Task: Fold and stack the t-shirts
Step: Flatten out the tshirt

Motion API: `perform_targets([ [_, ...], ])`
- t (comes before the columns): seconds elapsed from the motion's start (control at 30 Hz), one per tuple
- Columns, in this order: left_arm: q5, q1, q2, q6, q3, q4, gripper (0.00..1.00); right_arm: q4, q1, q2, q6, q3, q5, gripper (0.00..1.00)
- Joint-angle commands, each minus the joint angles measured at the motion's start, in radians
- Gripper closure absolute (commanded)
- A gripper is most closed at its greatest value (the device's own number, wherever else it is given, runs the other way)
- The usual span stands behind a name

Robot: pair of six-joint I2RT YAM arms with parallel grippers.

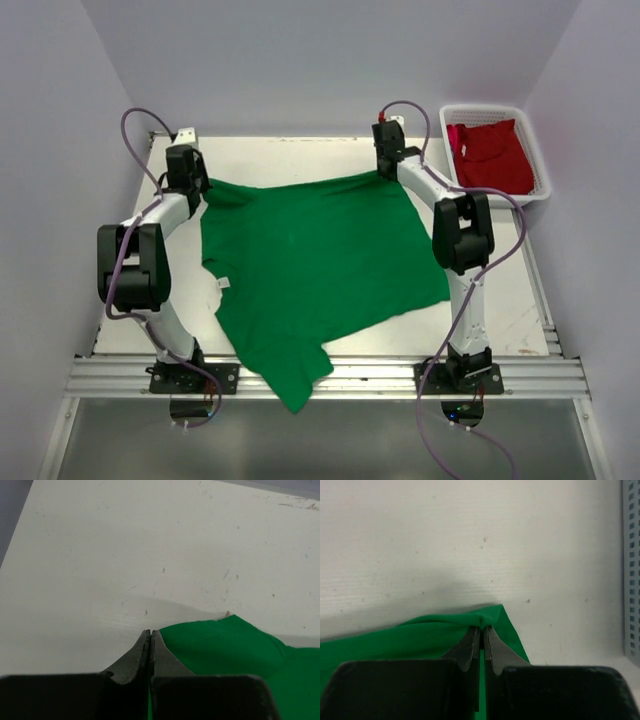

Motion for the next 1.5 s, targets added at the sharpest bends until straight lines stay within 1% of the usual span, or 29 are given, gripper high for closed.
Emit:
perform_targets([
  [0.0, -0.028, 0.012, 0.029, -0.007, 0.080, 0.099, 1.00, 0.093, -0.008, 0.026, -0.025, 0.103, 0.052, 1.00],
  [0.07, -0.034, 0.012, 0.051, 0.000, 0.106, 0.107, 1.00, 0.103, -0.009, 0.046, -0.031, 0.135, 0.067, 1.00],
  [0.17, -0.032, 0.010, 0.094, 0.004, 0.146, 0.104, 1.00, 0.079, -0.015, 0.113, -0.037, 0.246, 0.084, 1.00],
  [0.2, -0.031, 0.010, 0.108, 0.004, 0.180, 0.098, 1.00, 0.068, -0.020, 0.133, -0.037, 0.313, 0.087, 1.00],
  [0.3, -0.014, 0.010, 0.164, -0.004, 0.241, 0.084, 1.00, 0.041, -0.028, 0.213, -0.040, 0.422, 0.085, 1.00],
  [0.4, 0.004, 0.010, 0.226, -0.015, 0.306, 0.073, 1.00, 0.039, -0.037, 0.264, -0.042, 0.471, 0.079, 1.00],
  [0.67, 0.043, 0.012, 0.364, -0.019, 0.486, 0.023, 1.00, 0.057, -0.081, 0.325, -0.034, 0.491, 0.065, 1.00],
  [0.87, 0.040, 0.010, 0.401, -0.023, 0.543, 0.016, 1.00, 0.067, -0.107, 0.333, -0.024, 0.487, 0.065, 1.00],
  [0.9, 0.032, 0.007, 0.401, -0.026, 0.547, 0.016, 0.93, 0.067, -0.109, 0.333, -0.019, 0.487, 0.068, 1.00],
  [0.93, 0.029, 0.005, 0.395, -0.033, 0.547, 0.015, 0.78, 0.061, -0.109, 0.331, -0.013, 0.487, 0.073, 0.96],
  [0.97, 0.011, 0.004, 0.386, -0.038, 0.541, 0.015, 0.60, 0.061, -0.109, 0.327, -0.010, 0.484, 0.072, 0.88],
  [1.0, 0.002, 0.002, 0.373, -0.044, 0.531, 0.026, 0.16, 0.068, -0.110, 0.310, -0.010, 0.464, 0.064, 0.75],
  [1.03, -0.008, -0.004, 0.337, -0.041, 0.518, 0.039, 0.00, 0.077, -0.111, 0.296, -0.008, 0.445, 0.049, 0.67],
  [1.07, -0.029, -0.008, 0.314, -0.035, 0.486, 0.053, 0.00, 0.091, -0.111, 0.273, -0.005, 0.422, 0.039, 0.61],
  [1.1, -0.040, -0.013, 0.289, -0.032, 0.470, 0.067, 0.00, 0.112, -0.109, 0.249, -0.004, 0.355, 0.024, 0.54],
  [1.13, -0.045, -0.022, 0.239, -0.023, 0.453, 0.093, 0.00, 0.176, -0.109, 0.183, -0.005, 0.311, 0.009, 0.31],
  [1.17, -0.040, -0.027, 0.214, -0.020, 0.430, 0.105, 0.00, 0.215, -0.109, 0.147, -0.004, 0.265, -0.011, 0.24],
  [1.2, -0.037, -0.030, 0.189, -0.018, 0.421, 0.116, 0.00, 0.273, -0.109, 0.117, -0.002, 0.185, -0.023, 0.17],
  [1.23, -0.034, -0.036, 0.142, -0.019, 0.407, 0.121, 0.00, 0.289, -0.109, 0.057, 0.001, 0.159, -0.036, 0.01],
  [1.33, -0.012, -0.047, 0.058, -0.024, 0.383, 0.115, 0.00, 0.295, -0.107, -0.009, 0.010, 0.103, -0.077, 0.01],
  [1.37, 0.001, -0.068, 0.034, -0.027, 0.351, 0.113, 0.00, 0.295, -0.103, -0.064, 0.010, 0.085, -0.085, 0.01],
  [1.43, 0.014, -0.090, -0.033, -0.038, 0.277, 0.102, 0.00, 0.321, -0.088, -0.123, 0.003, -0.005, -0.087, 0.01],
  [1.47, 0.029, -0.099, -0.058, -0.044, 0.248, 0.095, 0.00, 0.326, -0.083, -0.188, 0.007, -0.073, -0.085, 0.01],
])
